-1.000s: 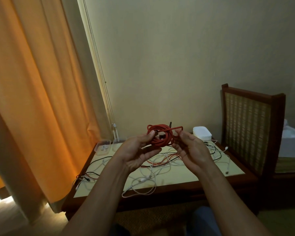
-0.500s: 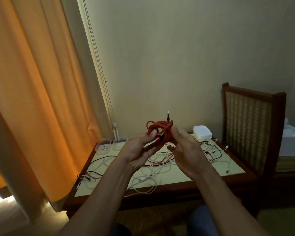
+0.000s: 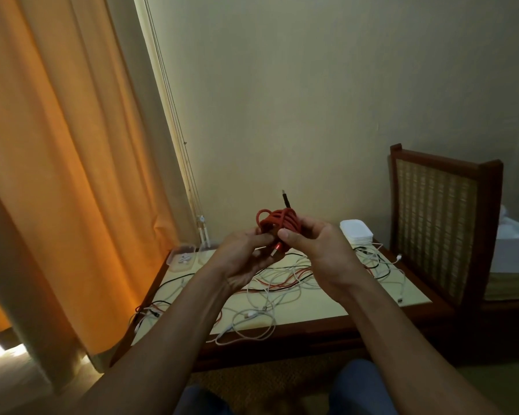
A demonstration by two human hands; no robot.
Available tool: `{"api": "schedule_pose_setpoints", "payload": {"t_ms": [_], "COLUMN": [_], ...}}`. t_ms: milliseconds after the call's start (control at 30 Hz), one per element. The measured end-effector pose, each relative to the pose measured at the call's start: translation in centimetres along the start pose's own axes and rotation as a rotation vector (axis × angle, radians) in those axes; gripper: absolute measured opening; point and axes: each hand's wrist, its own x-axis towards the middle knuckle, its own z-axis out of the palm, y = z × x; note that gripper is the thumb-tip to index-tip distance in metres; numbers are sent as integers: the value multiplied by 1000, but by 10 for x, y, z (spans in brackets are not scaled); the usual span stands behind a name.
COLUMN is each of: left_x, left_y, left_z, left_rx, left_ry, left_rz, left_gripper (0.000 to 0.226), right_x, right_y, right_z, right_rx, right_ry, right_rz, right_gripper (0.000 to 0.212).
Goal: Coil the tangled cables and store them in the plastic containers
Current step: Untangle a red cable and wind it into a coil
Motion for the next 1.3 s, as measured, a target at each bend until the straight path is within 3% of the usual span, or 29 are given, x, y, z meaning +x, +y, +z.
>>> {"api": "schedule_pose_setpoints", "payload": {"t_ms": [133, 267, 433, 567, 667, 867, 1033, 1133, 1300], "left_x": [-3, -8, -7, -6, -4, -2, -4, -1, 3], "left_y": [3, 14, 24, 19, 12, 12, 16, 15, 19], "left_z": [-1, -3, -1, 2, 5, 1, -1, 0, -10], "left_rx": [12, 251, 327, 244, 208, 180, 292, 290, 121], "left_ry": [-36, -123, -98, -40, -8, 24, 64, 96, 101], "left_rz": [-10, -28, 9, 47, 66, 73, 136, 163, 121], "left_gripper": [29, 34, 32, 33, 35, 29, 31, 28, 22], "right_x": [0, 5, 10, 5, 5, 5, 8, 10, 8], "right_y": [-5, -9, -5, -5, -4, -10, -5, -4, -14], "right_z": [-9, -23, -33, -28, -20, -15, -13, -9, -12], "right_rx": [-79, -165, -84, -54, -121, -715, -1171, -1209, -1015], "right_ry": [-50, -77, -97, -170, -112, 113, 222, 231, 207], "right_rz": [47, 141, 252, 166, 111, -93, -279, -275, -310], "right_gripper": [27, 25, 31, 41, 45, 19, 19, 19, 18]}}
